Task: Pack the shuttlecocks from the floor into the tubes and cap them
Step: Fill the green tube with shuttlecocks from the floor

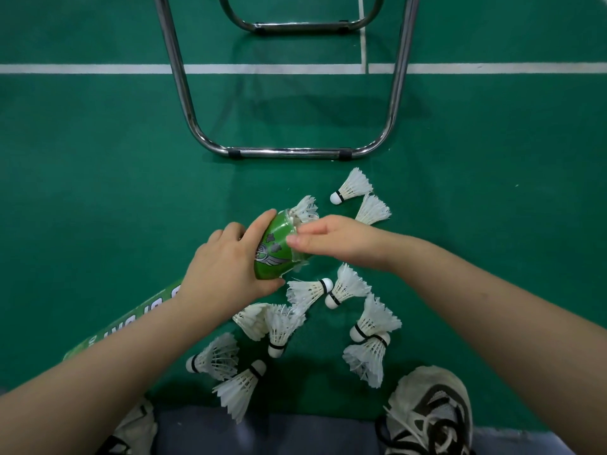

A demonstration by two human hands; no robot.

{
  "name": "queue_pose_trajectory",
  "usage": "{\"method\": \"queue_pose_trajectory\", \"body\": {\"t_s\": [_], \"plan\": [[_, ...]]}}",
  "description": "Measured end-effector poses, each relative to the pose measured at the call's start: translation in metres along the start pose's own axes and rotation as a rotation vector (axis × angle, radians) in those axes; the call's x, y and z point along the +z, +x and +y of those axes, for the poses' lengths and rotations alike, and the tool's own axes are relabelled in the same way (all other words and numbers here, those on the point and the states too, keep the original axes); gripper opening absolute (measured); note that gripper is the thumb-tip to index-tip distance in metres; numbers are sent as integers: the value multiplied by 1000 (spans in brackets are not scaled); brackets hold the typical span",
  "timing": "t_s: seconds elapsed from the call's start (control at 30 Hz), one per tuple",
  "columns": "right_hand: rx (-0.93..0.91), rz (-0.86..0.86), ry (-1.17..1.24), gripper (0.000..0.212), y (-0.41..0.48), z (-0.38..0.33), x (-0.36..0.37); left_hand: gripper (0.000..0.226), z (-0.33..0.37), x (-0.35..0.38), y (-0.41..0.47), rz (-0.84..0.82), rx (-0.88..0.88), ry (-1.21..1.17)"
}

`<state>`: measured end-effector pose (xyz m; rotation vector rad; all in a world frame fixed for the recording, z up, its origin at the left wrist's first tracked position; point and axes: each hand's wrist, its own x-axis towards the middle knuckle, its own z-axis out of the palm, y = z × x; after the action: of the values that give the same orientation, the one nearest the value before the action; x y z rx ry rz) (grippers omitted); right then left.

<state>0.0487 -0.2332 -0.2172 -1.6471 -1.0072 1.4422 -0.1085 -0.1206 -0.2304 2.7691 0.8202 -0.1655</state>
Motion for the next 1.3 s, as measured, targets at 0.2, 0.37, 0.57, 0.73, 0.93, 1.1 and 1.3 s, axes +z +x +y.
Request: {"method": "queue_pose_trajectory", "body": {"t_s": [0.2,0.37,0.57,0.73,0.93,1.1,1.3], "plan": [[0,-236,-71,27,-2,-8,14,93,-6,-5,-19,41,69,-49],[-4,-210,-86,29,6,-3,39,93,-6,1,-25,-40,56,25],[-134,284,143,18,19,2,41,101,-24,-4,-15,23,-30,-21],[-160,380,106,11,23,6,44,101,-56,-8,-17,40,-53,59],[-22,308,-15,7,40,26,71,100,-85,-7,-28,3,-104,115],[86,187,-164,13,55,32,95,102,-96,1,-36,-23,-140,75],[168,145,-327,28,66,33,108,101,-104,3,-39,-16,-134,53]]}}
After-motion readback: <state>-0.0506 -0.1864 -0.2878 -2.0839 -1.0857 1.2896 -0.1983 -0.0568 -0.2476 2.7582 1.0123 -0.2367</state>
